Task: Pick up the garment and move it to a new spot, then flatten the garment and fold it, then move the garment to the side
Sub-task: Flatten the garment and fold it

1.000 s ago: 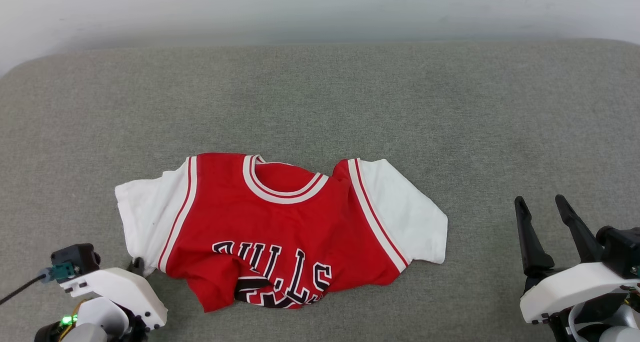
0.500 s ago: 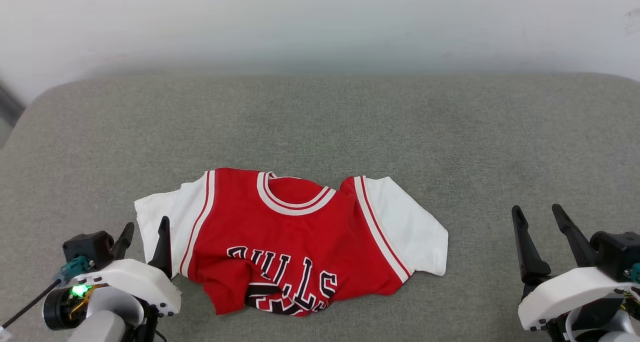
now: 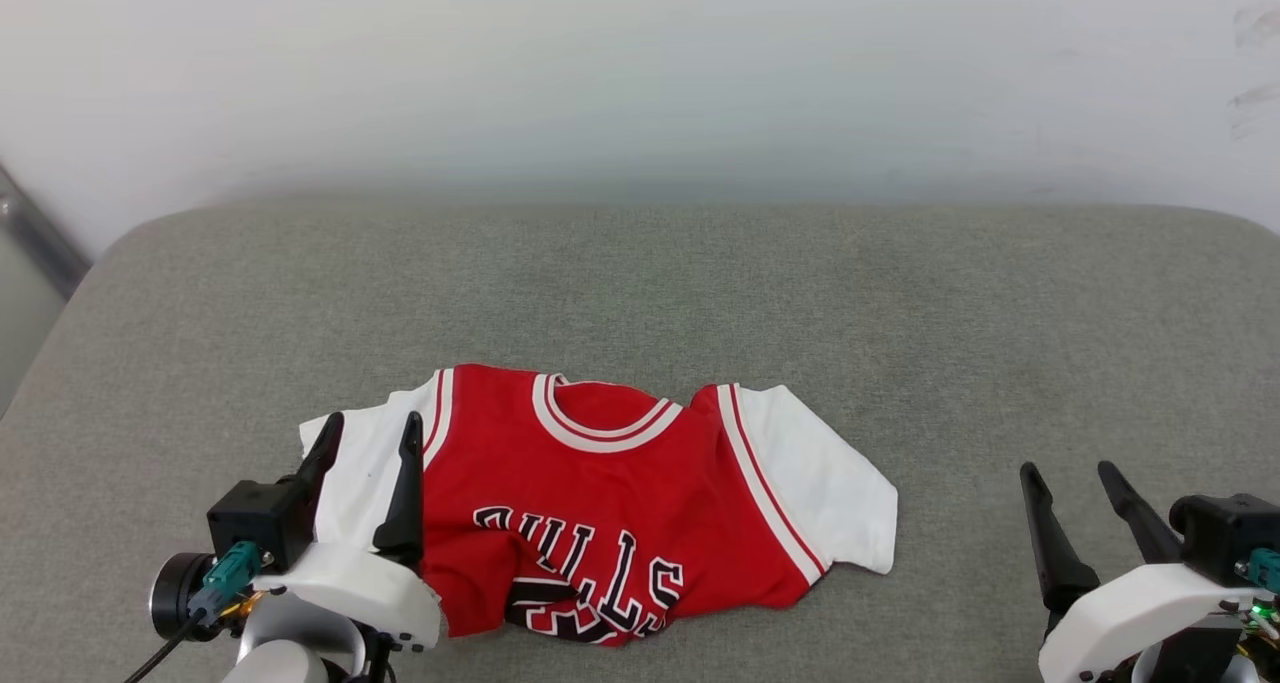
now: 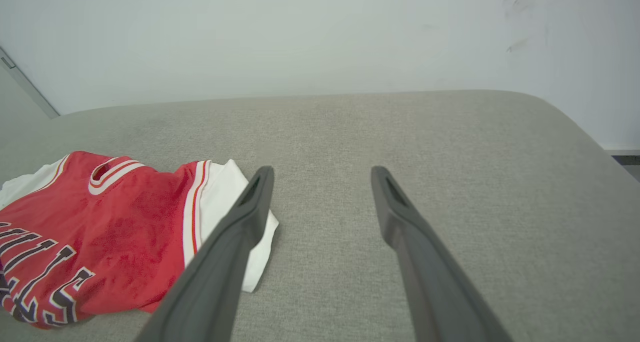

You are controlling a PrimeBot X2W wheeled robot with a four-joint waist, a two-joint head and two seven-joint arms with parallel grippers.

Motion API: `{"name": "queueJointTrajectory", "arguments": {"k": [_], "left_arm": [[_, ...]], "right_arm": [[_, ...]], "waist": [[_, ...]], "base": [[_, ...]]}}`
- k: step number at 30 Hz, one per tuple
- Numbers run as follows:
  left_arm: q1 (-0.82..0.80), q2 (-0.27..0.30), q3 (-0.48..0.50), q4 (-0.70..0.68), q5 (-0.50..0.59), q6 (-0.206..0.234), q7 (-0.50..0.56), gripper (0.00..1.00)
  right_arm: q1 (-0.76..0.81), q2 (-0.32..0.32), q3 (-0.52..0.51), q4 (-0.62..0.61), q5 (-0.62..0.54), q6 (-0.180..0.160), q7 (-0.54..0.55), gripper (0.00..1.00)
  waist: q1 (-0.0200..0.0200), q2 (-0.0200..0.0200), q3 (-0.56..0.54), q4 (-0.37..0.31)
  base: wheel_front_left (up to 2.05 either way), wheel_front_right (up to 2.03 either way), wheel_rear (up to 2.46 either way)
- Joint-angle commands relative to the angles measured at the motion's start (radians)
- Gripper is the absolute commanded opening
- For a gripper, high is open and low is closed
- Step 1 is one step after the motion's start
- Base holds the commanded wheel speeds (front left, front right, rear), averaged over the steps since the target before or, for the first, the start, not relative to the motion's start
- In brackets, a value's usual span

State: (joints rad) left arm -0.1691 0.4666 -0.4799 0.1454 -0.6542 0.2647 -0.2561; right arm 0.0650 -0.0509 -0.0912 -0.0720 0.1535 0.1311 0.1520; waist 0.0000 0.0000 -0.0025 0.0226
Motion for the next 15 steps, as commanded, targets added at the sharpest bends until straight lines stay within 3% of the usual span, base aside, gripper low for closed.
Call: {"name": "queueJointTrajectory", "arguments": {"k": [1, 4, 11, 15], "left_arm": [[0.010, -0.002, -0.002, -0.012, 0.004, 0.007, -0.004, 1.00], [0.018, -0.017, -0.011, -0.057, 0.008, 0.018, -0.002, 1.00], [-0.022, -0.044, -0.031, -0.122, 0.019, 0.017, 0.003, 1.00], [-0.050, -0.062, -0.036, -0.132, 0.024, 0.009, 0.000, 1.00]], "right_arm": [[0.002, 0.001, -0.004, 0.009, 0.011, -0.001, 0.013, 1.00], [-0.029, 0.001, -0.014, 0.050, 0.027, -0.001, 0.091, 1.00], [-0.154, -0.051, 0.016, 0.179, 0.091, -0.001, 0.423, 1.00], [-0.242, -0.077, 0.055, 0.223, 0.121, -0.001, 0.554, 1.00]], "waist": [[0.0000, 0.0000, 0.003, 0.006], [0.0000, 0.0000, 0.017, 0.020], [0.0000, 0.0000, 0.092, 0.076], [0.0000, 0.0000, 0.150, 0.113]], "base": [[0.00, 0.00, 0.00], [0.00, 0.00, 0.00], [0.00, 0.00, 0.00], [0.00, 0.00, 0.00]]}}
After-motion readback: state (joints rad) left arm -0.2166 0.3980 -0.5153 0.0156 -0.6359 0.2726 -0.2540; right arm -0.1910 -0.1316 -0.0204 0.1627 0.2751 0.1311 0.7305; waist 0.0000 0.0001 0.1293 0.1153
